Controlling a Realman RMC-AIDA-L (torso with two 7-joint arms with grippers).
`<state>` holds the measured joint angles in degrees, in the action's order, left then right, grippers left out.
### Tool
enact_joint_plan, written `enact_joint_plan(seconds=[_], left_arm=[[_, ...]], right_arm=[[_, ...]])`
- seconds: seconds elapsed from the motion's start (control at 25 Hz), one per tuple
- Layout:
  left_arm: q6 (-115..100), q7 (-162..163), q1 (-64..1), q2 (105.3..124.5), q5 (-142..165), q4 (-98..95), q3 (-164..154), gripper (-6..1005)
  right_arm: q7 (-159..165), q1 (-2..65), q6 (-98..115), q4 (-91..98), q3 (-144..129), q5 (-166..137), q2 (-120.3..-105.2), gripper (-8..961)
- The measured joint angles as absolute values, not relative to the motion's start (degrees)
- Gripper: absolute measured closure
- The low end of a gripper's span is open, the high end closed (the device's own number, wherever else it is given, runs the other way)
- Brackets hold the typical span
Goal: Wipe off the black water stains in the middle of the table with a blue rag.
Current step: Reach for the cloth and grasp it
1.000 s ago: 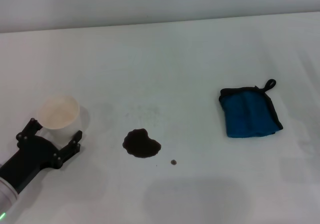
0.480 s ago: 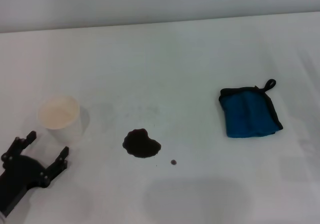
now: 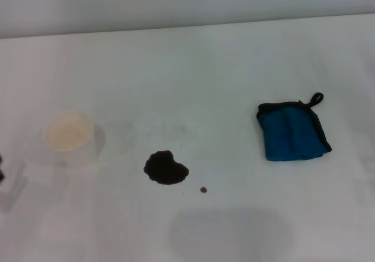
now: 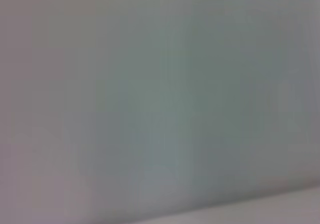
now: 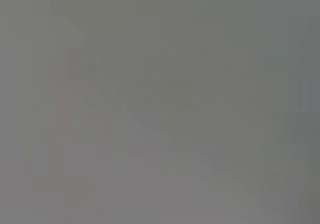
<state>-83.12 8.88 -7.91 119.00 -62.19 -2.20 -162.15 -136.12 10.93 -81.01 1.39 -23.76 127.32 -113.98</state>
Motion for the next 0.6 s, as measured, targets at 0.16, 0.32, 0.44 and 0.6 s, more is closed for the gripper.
enact_joint_plan(seconds=[0.16,0.32,0.44,0.6], left_arm=[[-87.3,8.9,-7.1,118.99,-67.5,-1.7,-162.2,119],[-88.7,8.9,-7.8,118.86,-69.8,-0.8,-162.2,119],[-88.7,8.9,-9.1,118.8,-70.0,0.4,-162.2,119],[-88.7,8.9,-10.8,118.77,-70.1,1.3,-162.2,119]], right_arm=[[-112.2,9.0,-76.6,8.9,-24.8,125.3,-113.36,87],[-89.8,8.6,-73.8,14.7,-25.4,117.5,-111.4,88],[-73.3,10.0,-74.3,17.6,-26.9,108.7,-108.36,111],[-57.9,12.9,-77.5,23.6,-30.7,96.6,-105.31,156]])
